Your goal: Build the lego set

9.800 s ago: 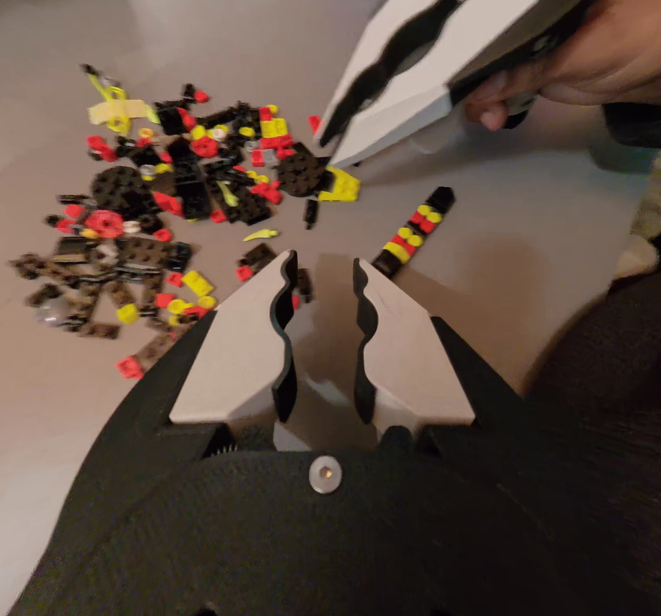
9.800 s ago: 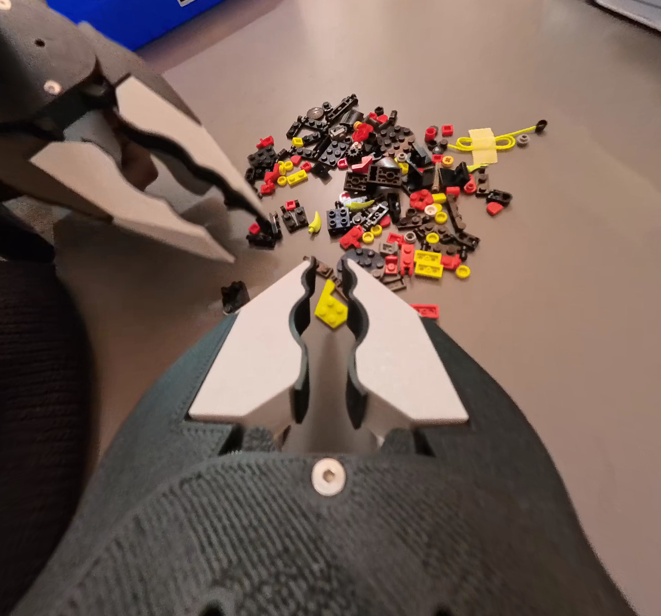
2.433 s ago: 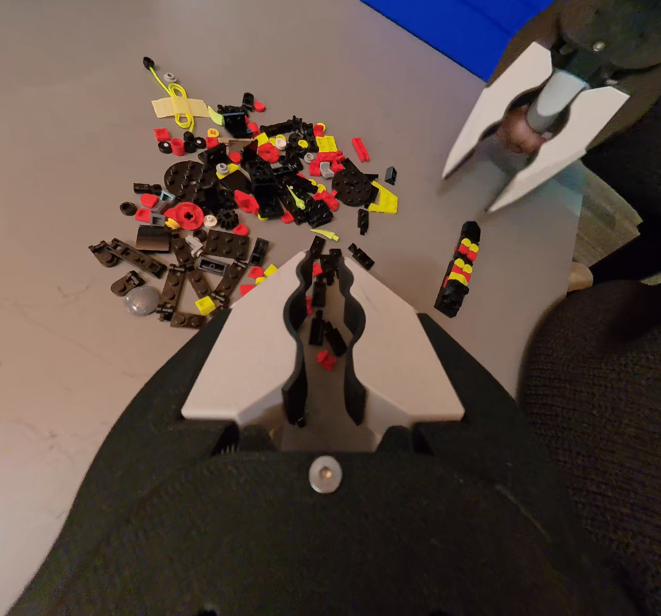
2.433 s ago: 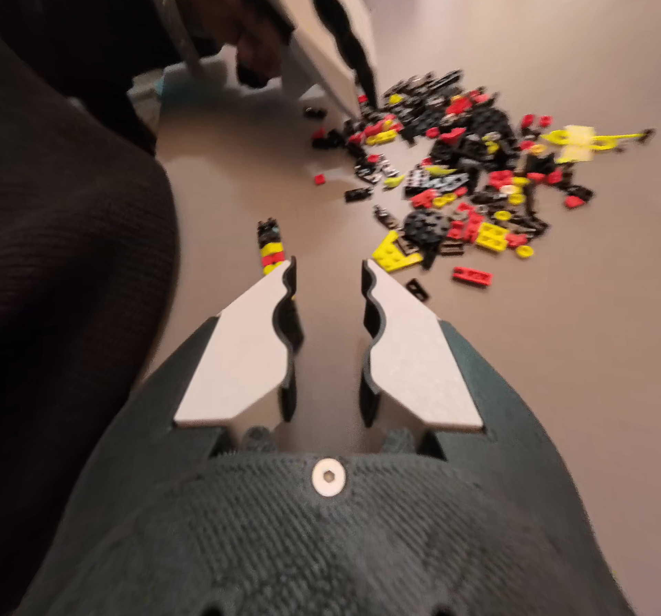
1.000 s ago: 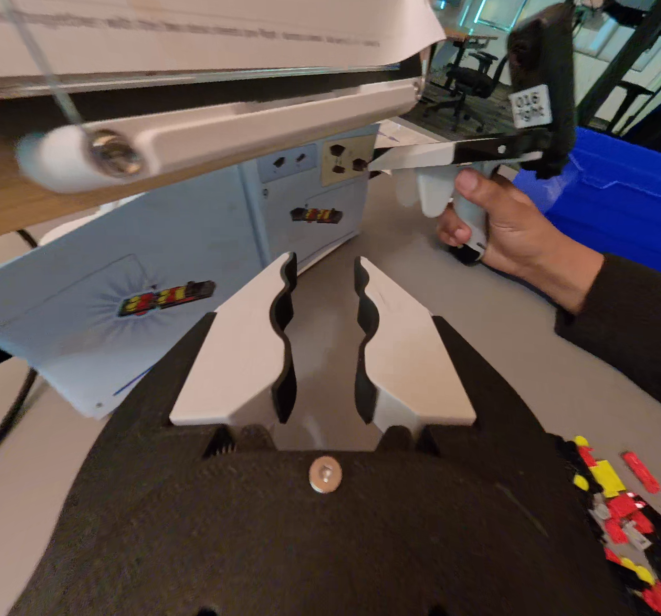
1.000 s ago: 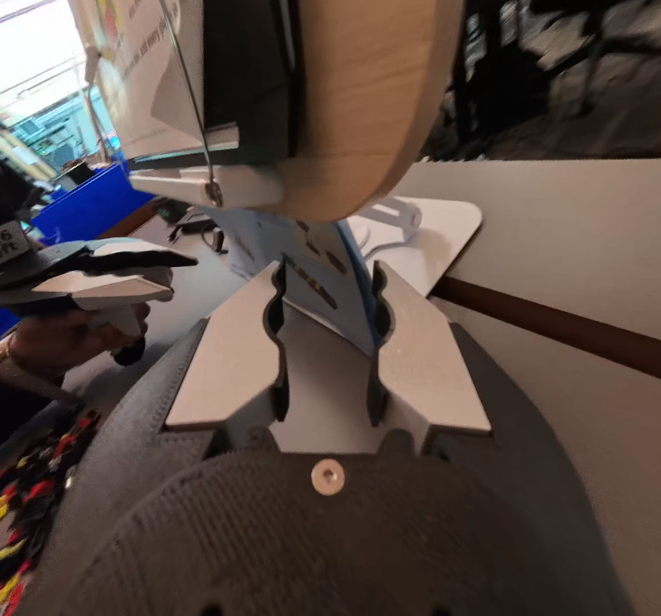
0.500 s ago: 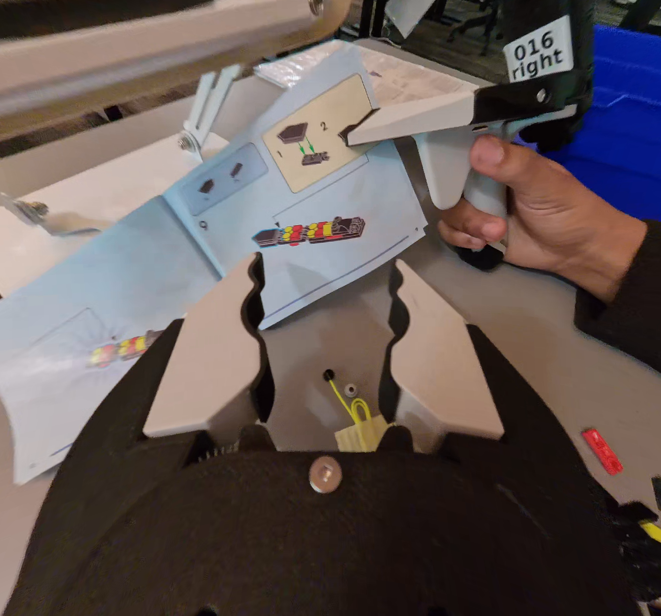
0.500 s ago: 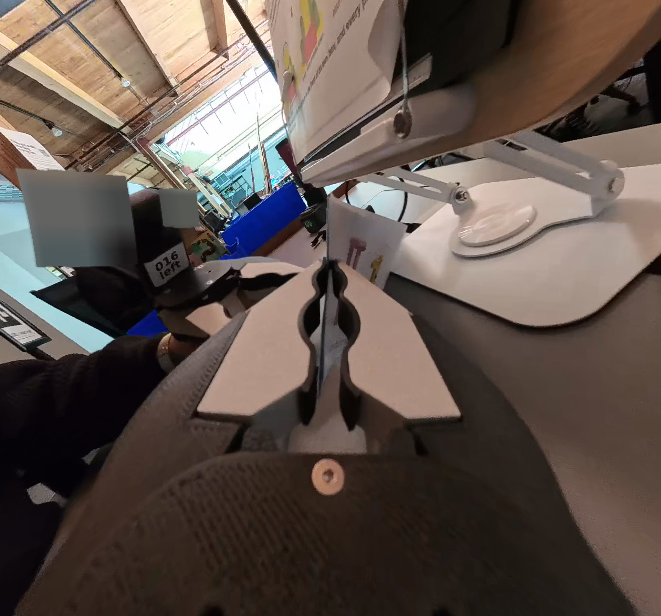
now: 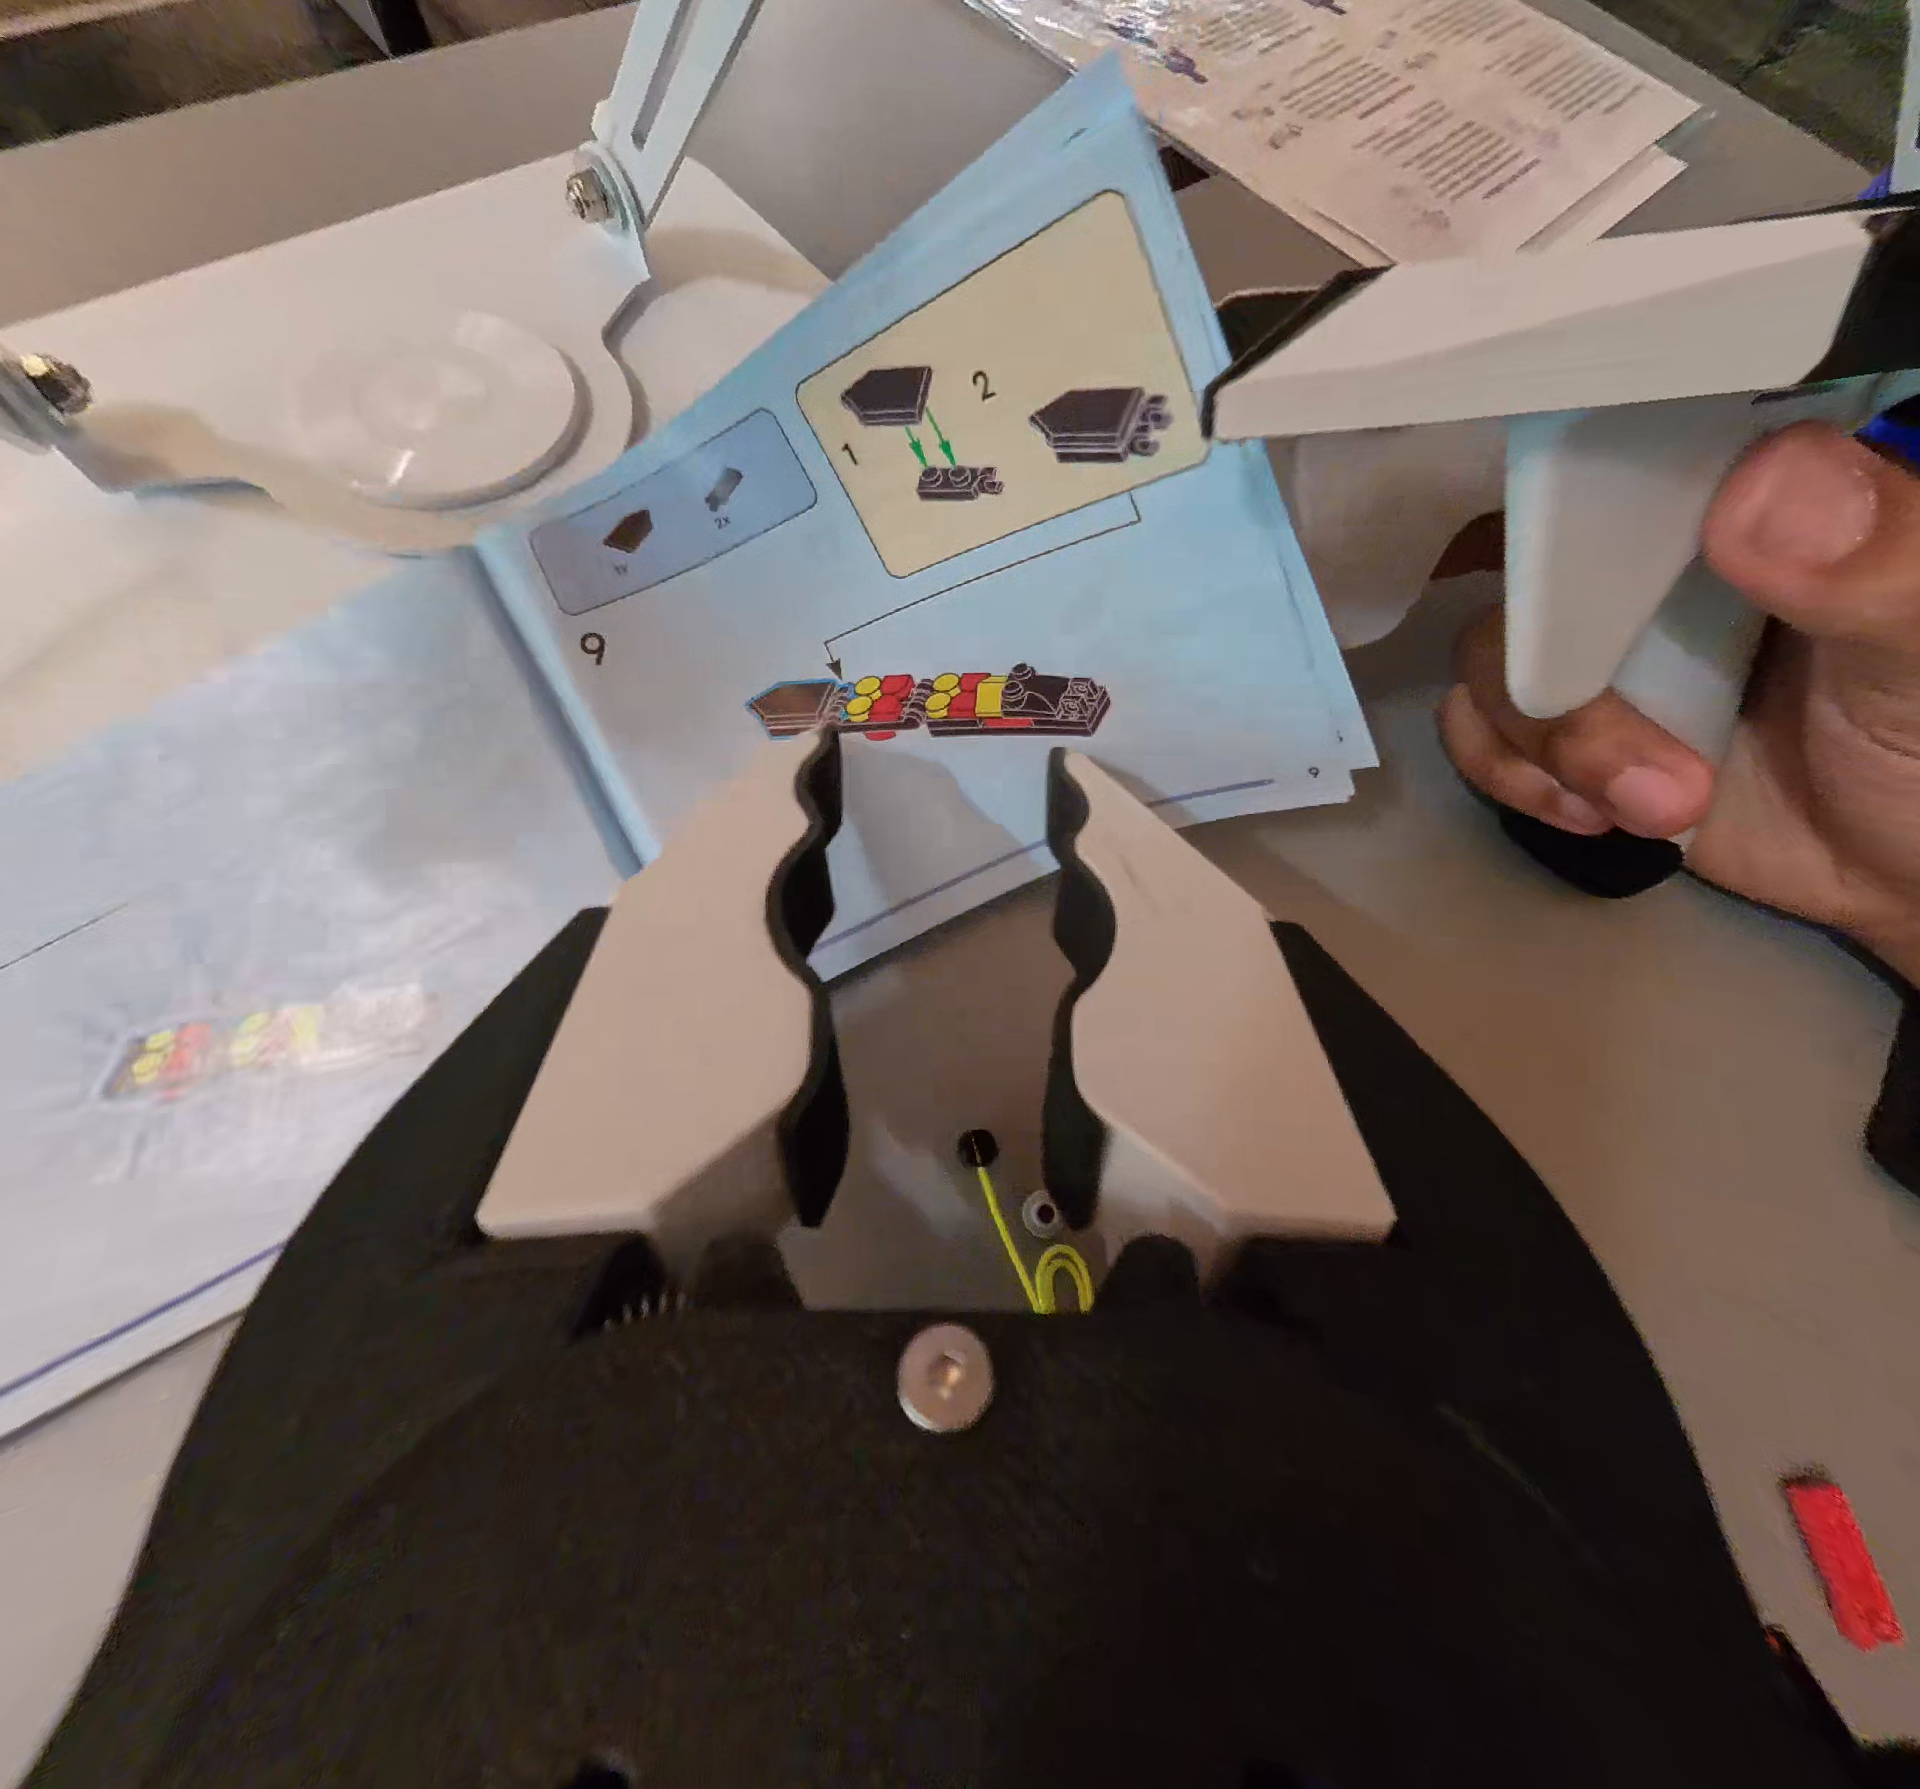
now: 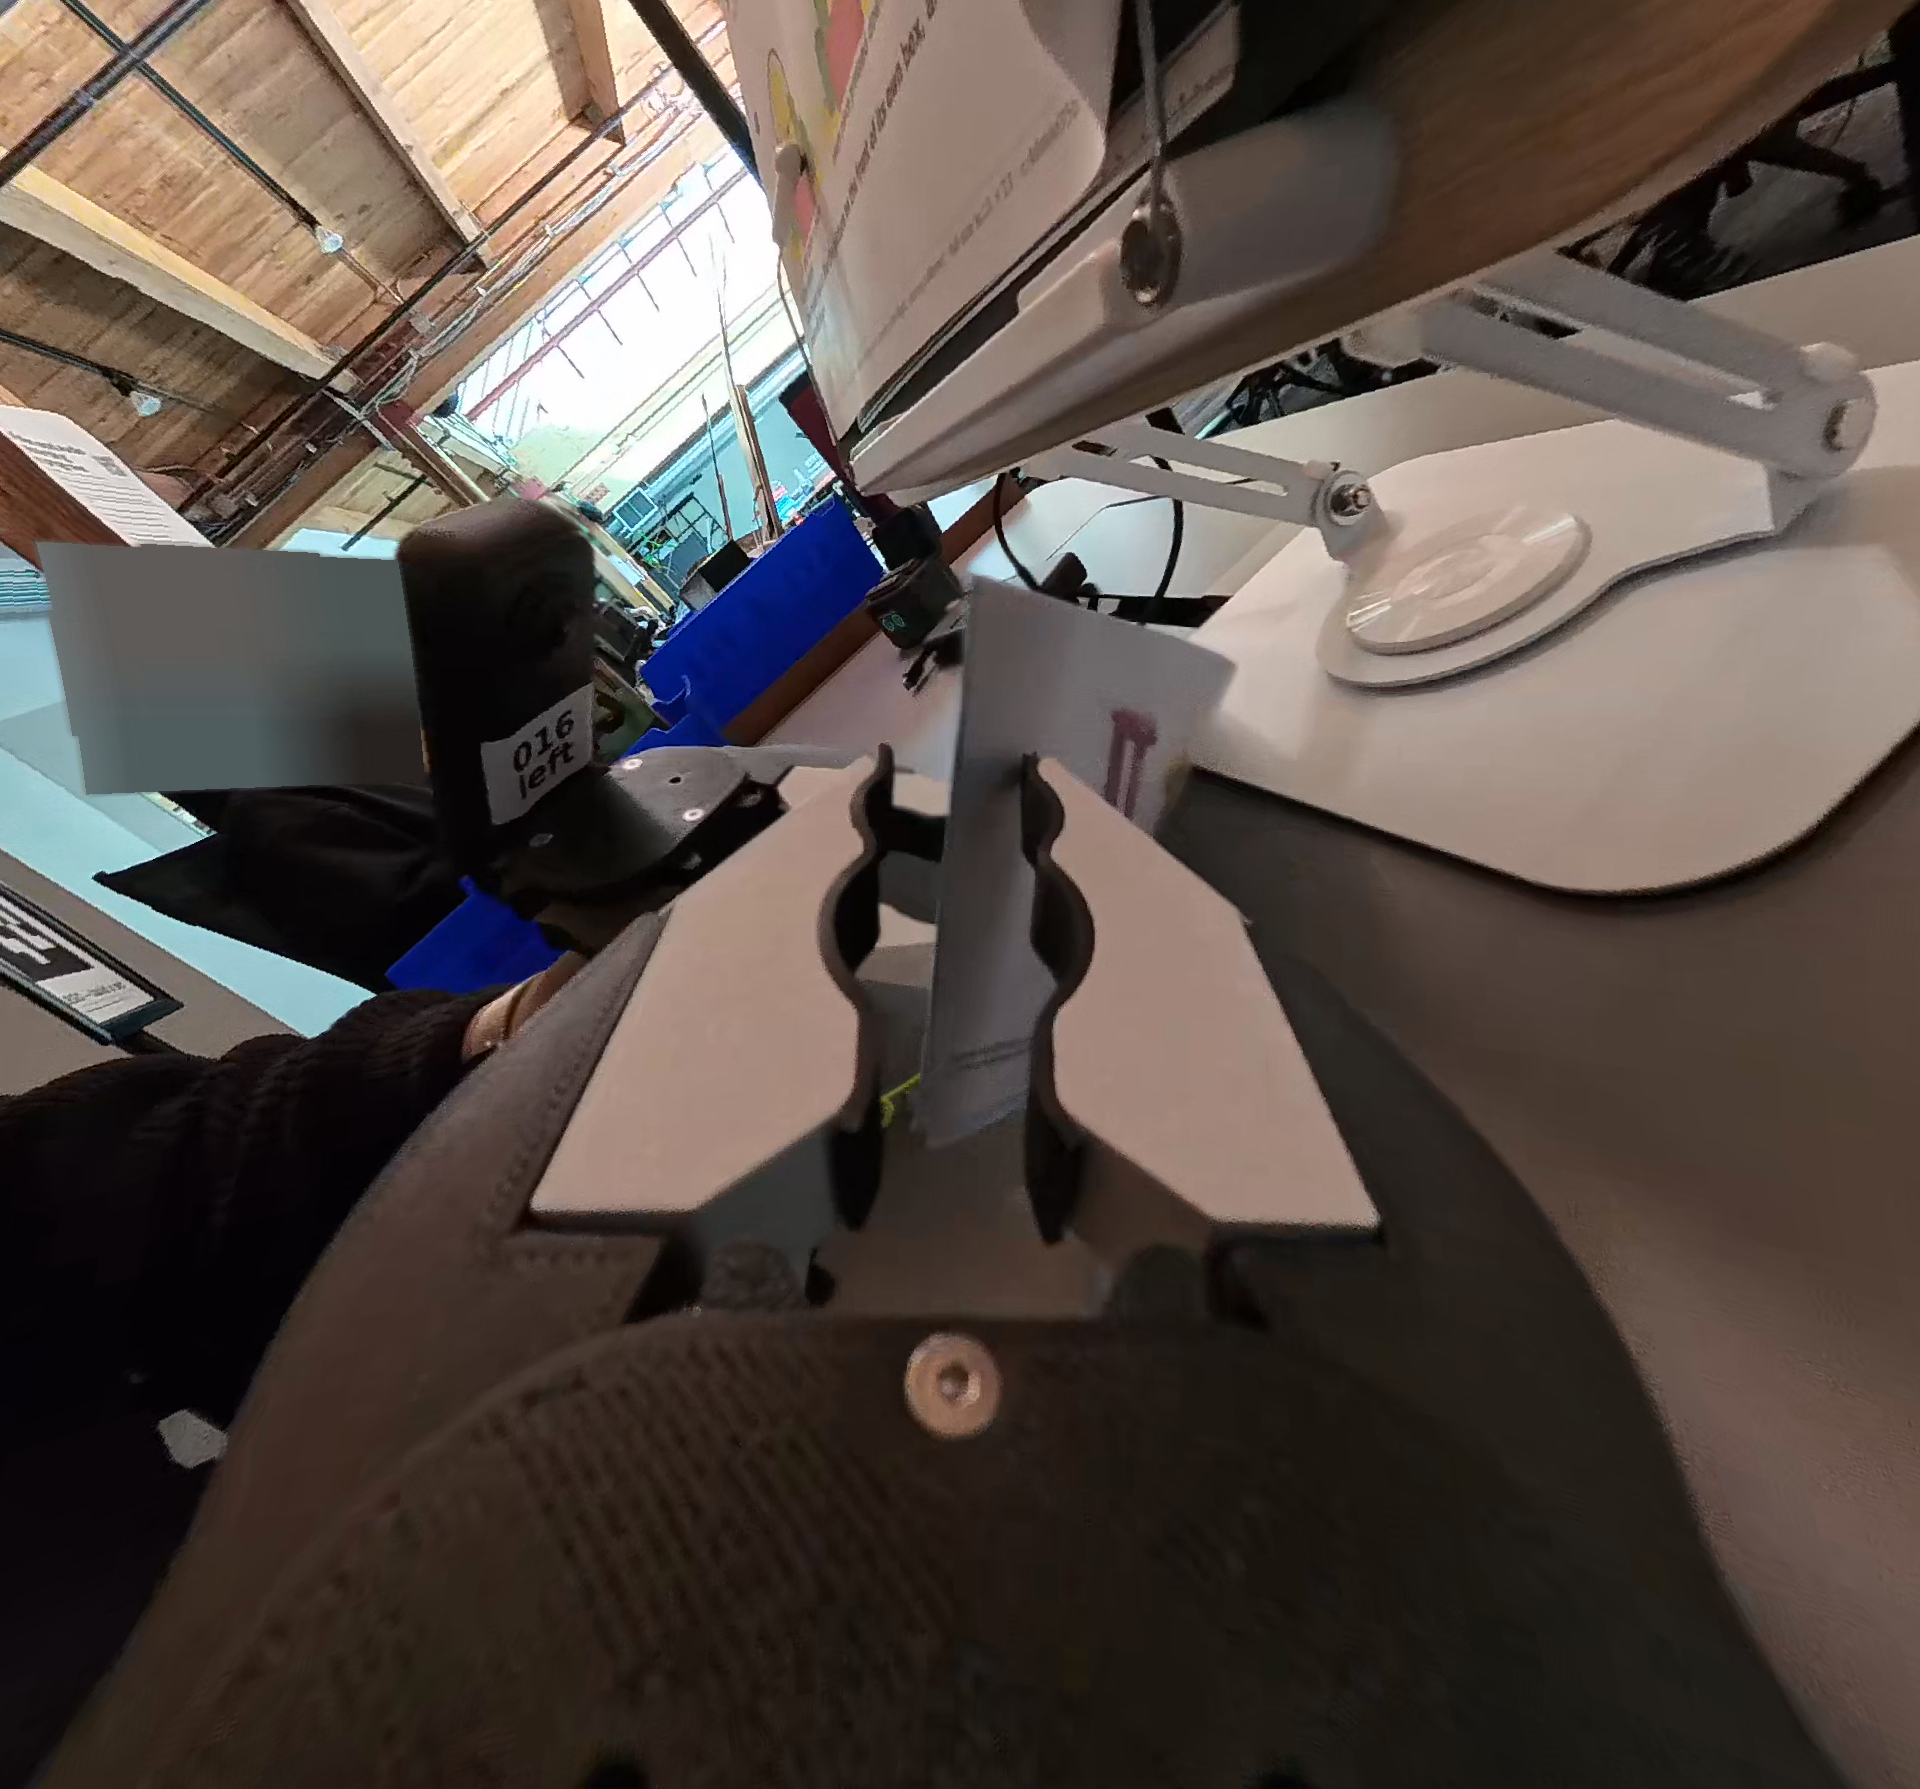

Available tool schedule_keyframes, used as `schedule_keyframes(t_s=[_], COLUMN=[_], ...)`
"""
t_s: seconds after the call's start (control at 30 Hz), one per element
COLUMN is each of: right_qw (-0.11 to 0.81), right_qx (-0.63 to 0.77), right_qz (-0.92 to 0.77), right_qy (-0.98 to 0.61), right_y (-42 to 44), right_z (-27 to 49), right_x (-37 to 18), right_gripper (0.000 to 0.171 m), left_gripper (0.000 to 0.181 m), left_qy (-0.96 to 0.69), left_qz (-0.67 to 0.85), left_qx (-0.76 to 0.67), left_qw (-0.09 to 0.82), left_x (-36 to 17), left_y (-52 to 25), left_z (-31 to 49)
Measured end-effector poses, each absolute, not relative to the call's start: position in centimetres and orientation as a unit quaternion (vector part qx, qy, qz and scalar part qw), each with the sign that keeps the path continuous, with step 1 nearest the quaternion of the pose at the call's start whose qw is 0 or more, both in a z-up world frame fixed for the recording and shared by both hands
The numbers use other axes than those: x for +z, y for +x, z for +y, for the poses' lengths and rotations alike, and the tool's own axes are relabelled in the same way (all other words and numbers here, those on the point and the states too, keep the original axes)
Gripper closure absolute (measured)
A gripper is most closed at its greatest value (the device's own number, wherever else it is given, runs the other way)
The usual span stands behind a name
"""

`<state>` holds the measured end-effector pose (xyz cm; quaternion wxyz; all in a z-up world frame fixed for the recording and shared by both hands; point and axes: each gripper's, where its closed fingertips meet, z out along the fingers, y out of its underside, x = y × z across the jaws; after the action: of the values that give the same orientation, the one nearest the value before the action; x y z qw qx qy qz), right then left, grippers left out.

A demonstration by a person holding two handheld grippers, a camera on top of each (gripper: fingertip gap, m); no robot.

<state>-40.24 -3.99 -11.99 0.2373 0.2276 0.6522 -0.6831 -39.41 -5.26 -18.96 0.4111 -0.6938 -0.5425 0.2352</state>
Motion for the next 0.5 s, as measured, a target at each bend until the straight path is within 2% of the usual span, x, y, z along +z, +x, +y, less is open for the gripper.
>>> schedule_keyframes(t_s=[0.13,0.33,0.5], right_qw=[0.241,0.239,0.131], right_qx=[-0.694,-0.694,-0.716], right_qz=[0.641,0.631,0.633], right_qy=[0.225,0.251,0.265], right_y=[-40.5,-41.4,-43.4], right_z=[-3.6,-3.1,-1.0], right_x=[-11.6,-11.8,-11.3], right_gripper=[0.152,0.158,0.162], left_gripper=[0.161,0.147,0.146], left_qy=[-0.692,-0.707,-0.775], left_qz=[-0.541,-0.514,-0.423], left_qx=[0.213,0.197,0.191], left_qw=[0.428,0.444,0.428], left_x=[-18.9,-18.4,-18.1], left_y=[-39.3,-38.6,-37.0], left_z=[-5.0,-4.3,-2.0])
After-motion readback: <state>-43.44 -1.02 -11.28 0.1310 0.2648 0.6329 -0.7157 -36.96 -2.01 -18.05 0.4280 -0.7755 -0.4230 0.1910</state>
